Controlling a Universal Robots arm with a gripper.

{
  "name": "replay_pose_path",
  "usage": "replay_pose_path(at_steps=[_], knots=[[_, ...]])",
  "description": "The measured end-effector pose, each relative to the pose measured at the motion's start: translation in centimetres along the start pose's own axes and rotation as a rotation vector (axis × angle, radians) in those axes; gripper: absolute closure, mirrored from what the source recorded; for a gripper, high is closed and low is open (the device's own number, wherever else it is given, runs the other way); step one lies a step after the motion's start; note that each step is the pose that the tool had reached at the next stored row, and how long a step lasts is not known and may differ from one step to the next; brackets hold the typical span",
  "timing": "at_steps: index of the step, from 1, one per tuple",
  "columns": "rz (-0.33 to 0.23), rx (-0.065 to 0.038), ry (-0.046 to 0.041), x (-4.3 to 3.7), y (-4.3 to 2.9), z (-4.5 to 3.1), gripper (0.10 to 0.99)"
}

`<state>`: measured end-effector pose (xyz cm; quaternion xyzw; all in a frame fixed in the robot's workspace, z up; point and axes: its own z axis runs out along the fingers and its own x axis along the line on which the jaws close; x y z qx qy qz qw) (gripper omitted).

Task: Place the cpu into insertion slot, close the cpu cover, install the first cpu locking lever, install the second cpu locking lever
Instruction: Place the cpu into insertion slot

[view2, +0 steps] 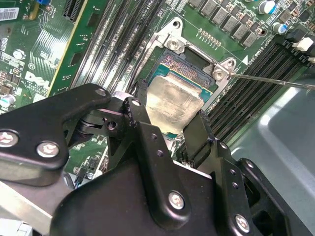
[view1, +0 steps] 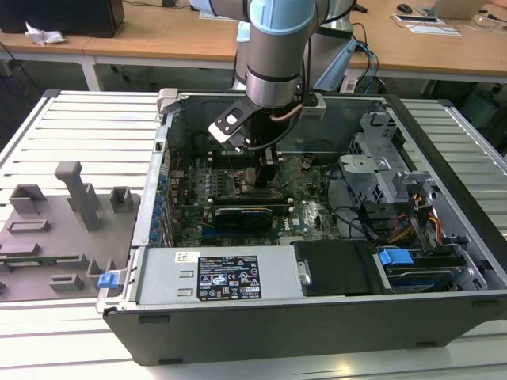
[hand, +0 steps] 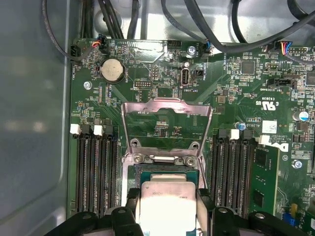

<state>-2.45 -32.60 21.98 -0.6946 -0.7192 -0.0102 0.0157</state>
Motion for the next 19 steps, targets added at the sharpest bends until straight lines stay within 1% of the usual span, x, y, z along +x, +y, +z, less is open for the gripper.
replay_pose_path(at_steps=[19], knots=[[0.000, 0.000, 0.0000, -0.01, -0.03, 0.32, 0.545]])
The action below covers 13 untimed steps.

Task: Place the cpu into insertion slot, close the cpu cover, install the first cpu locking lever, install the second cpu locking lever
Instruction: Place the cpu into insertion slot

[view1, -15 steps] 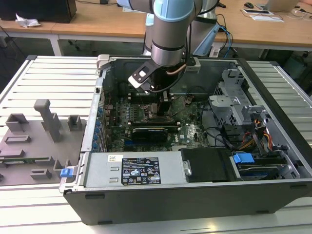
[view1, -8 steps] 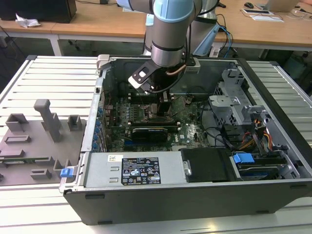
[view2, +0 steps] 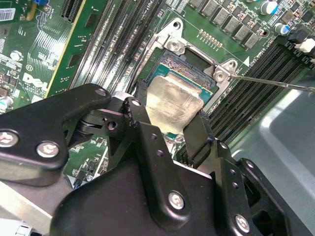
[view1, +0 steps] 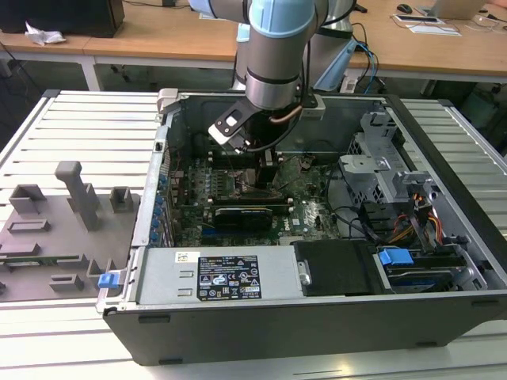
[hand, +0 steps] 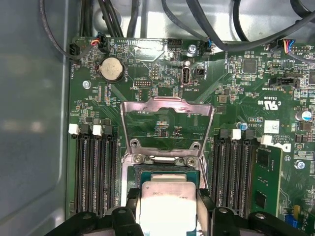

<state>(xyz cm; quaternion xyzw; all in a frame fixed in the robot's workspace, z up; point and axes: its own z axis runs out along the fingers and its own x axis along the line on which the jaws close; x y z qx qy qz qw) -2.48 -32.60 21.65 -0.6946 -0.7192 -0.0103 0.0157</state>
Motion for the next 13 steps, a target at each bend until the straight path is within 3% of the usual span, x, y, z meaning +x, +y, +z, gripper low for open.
replay_pose_path(at_steps=[13], knots=[[0.005, 0.000, 0.0000, 0.20, -0.05, 0.47, 0.545]])
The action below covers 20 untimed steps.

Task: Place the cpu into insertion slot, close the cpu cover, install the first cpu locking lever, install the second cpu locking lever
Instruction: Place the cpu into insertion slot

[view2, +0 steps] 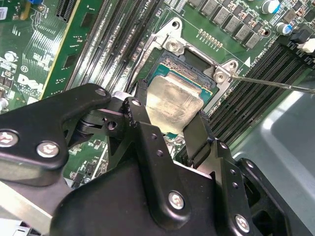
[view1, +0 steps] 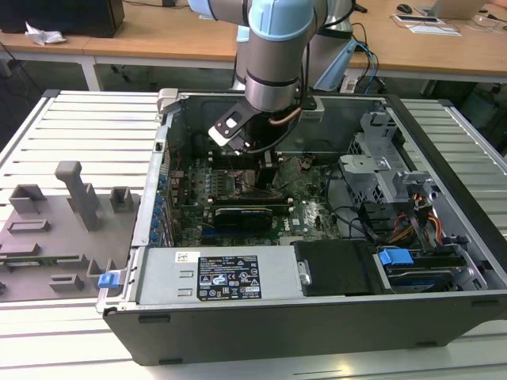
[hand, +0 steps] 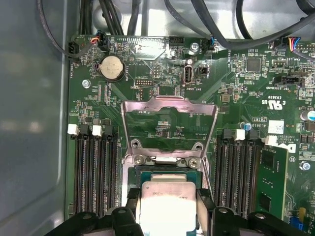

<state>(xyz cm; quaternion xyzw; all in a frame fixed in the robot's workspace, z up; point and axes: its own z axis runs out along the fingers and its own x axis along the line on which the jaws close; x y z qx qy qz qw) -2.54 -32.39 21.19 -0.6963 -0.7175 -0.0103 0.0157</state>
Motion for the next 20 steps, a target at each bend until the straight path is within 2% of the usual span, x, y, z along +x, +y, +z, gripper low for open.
replay_pose_path(at_steps=[2, 12, 20], knots=[[0.007, 0.000, 0.0002, 0.16, -0.20, 0.11, 0.545], [0.023, -0.001, -0.0011, 0.15, -0.28, 0.92, 0.545], [0.023, -0.001, -0.0021, 0.15, -0.28, 1.09, 0.545]])
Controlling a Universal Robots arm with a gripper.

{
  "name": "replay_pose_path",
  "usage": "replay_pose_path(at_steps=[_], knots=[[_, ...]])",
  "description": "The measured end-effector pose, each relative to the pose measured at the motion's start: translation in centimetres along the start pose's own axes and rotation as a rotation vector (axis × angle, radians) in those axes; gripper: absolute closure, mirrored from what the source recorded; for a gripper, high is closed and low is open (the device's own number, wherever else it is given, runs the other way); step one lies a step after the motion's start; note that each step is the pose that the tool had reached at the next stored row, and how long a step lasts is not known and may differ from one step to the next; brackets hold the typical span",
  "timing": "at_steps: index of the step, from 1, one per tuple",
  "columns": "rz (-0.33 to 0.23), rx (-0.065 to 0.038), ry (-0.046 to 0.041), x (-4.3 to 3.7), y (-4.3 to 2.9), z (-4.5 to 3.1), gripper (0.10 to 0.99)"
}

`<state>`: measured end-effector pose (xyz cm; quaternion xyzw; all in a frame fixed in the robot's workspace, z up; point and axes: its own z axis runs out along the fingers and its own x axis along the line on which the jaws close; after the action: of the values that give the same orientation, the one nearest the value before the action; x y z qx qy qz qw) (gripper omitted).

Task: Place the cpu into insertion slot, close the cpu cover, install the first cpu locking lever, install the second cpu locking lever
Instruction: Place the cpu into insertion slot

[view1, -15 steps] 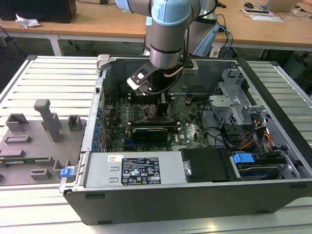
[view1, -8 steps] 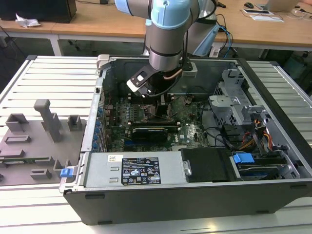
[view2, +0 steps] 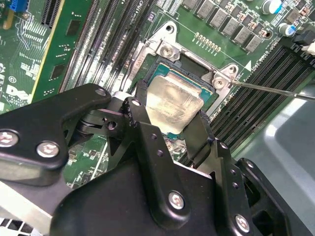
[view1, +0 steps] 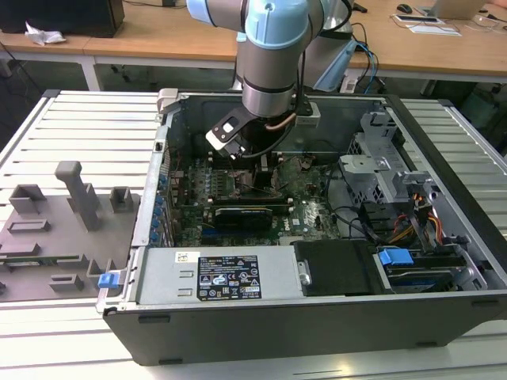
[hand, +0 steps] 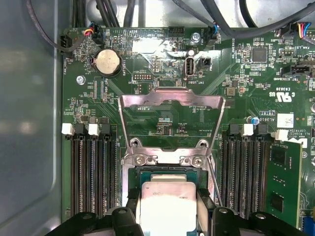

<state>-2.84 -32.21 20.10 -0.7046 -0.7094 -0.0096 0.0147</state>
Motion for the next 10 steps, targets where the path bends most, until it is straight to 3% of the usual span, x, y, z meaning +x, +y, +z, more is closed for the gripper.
replay_pose_path(at_steps=[3, 4, 10], knots=[[0.000, 0.000, -0.0002, 0.00, 0.00, 0.00, 0.478], [0.000, 0.000, -0.0003, 0.00, 0.00, 0.00, 0.412], [0.000, 0.000, -0.0003, 0.13, 0.00, 0.01, 0.412]])
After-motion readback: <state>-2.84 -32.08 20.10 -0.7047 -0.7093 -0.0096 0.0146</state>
